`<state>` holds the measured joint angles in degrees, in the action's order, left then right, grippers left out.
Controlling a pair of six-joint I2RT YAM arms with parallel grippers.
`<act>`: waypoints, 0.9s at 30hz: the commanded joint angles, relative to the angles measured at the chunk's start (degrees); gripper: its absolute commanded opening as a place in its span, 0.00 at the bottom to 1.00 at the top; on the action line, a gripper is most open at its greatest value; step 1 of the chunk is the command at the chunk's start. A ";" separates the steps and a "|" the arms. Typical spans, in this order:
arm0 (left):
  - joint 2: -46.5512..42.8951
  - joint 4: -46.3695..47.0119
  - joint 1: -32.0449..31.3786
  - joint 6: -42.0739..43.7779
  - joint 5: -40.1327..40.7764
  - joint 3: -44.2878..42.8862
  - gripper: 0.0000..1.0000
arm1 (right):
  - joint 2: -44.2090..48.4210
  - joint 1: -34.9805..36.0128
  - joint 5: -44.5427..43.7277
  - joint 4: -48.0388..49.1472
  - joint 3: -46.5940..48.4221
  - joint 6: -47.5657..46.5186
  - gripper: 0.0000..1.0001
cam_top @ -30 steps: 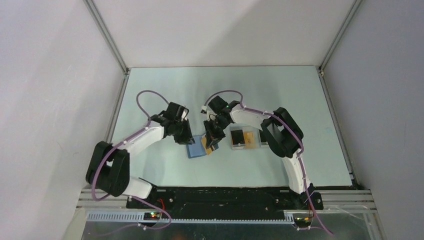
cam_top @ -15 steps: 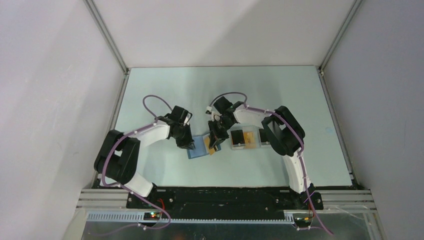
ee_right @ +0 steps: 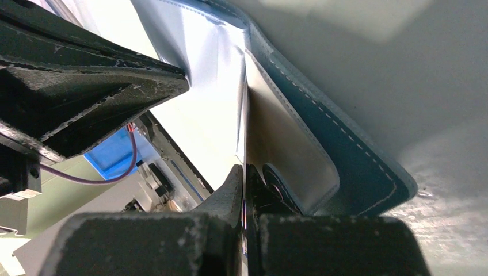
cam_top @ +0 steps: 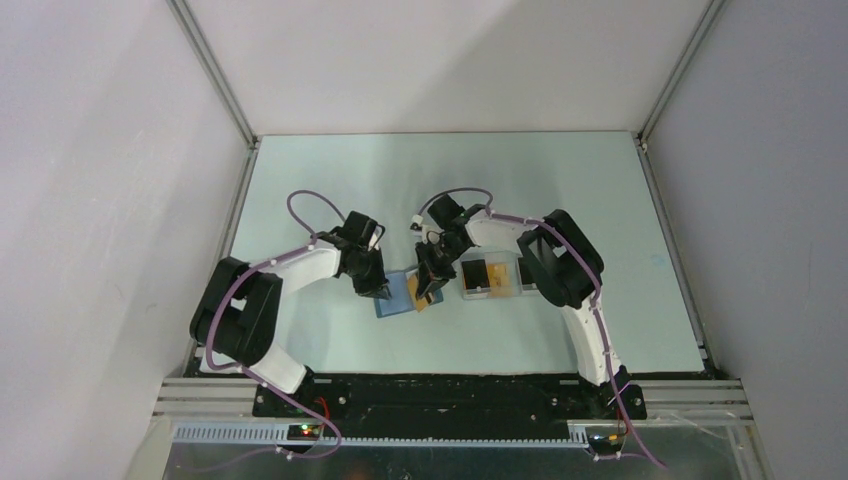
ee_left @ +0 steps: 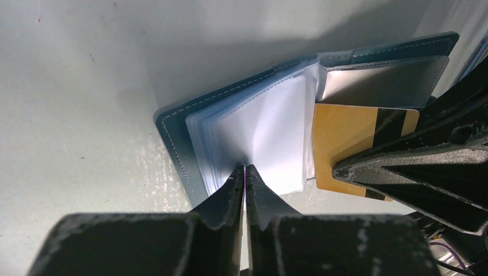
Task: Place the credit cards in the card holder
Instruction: Insert the credit card into the card holder.
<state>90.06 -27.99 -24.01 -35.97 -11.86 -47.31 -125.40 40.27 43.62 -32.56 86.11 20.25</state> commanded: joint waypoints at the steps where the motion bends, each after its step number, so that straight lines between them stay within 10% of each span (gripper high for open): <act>1: 2.29 -0.64 -0.25 1.63 3.87 0.38 0.09 | -1.16 0.33 3.26 2.85 2.36 -1.16 0.00; 27: 3.51 -0.93 -0.25 2.55 3.67 0.11 0.05 | -4.77 -2.16 6.85 -0.91 6.94 -5.31 0.00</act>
<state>90.96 -28.51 -23.99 -35.53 -12.38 -48.10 -128.11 38.24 48.82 -31.79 90.28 16.43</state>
